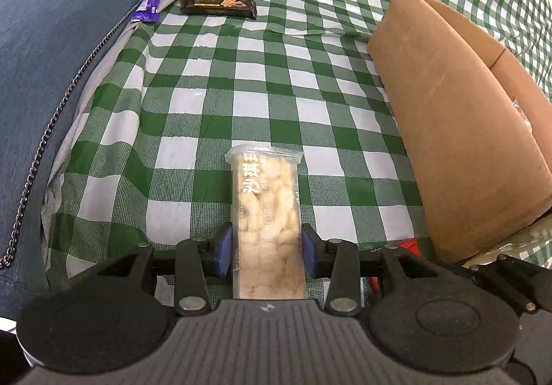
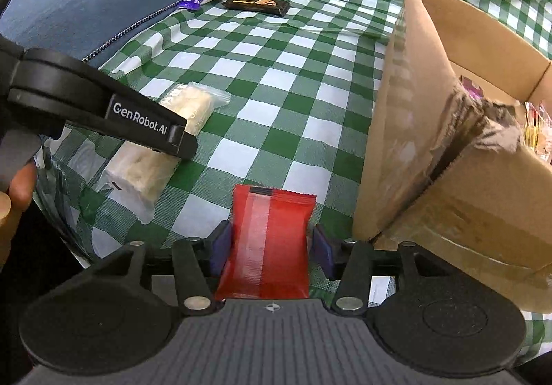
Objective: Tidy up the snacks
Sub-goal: 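Carry the white bar with the left tool while the right tool carries the red pack over the box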
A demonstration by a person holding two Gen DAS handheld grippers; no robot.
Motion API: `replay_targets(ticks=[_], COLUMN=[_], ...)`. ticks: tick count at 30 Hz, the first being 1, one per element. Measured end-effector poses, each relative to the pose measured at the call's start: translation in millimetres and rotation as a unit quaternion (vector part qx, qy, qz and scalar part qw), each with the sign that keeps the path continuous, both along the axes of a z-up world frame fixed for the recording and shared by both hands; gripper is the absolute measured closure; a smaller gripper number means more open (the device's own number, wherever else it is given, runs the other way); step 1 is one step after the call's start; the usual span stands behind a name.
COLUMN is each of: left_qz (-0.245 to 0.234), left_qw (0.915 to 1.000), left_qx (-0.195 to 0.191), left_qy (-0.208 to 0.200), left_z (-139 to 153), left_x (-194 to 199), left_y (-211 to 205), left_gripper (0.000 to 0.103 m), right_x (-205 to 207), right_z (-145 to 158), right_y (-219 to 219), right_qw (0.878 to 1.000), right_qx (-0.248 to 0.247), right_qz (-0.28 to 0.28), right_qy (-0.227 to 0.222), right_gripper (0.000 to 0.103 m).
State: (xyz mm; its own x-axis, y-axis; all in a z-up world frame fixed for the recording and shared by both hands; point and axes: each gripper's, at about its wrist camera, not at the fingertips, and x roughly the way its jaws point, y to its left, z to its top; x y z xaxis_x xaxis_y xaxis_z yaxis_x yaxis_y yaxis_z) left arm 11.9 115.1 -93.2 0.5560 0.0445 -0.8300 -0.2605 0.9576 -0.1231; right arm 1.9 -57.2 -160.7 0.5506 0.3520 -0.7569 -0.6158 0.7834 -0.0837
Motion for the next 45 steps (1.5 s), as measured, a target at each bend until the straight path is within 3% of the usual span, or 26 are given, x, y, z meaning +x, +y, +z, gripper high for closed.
replay_targets(ticks=[12,19,36,45], left_qz=[-0.004,-0.002,-0.018,-0.016], left_qw=[1.0000,1.0000,0.9998,0.9997], left_qx=[0.006,-0.001,0.007,-0.006], left_qy=[-0.001,-0.003,-0.005,-0.019], left_z=[0,2,1,5], left_x=[0,-2,0,-3], left_y=[0,2,2,4], left_gripper=[0.060,0.061,0.062,0.062], right_x=[-2,-3,-3,-12], right_z=[4,11,17,29], right_y=[3,2,6,9], right_qw=[1.000,1.000,0.999,0.998], right_qx=[0.002,-0.004,-0.018,-0.030], right_qz=[-0.002,-0.008,-0.014,-0.005], right_qy=[-0.012,-0.030,-0.028,-0.054], right_gripper=[0.058,0.058,0.058,0.058])
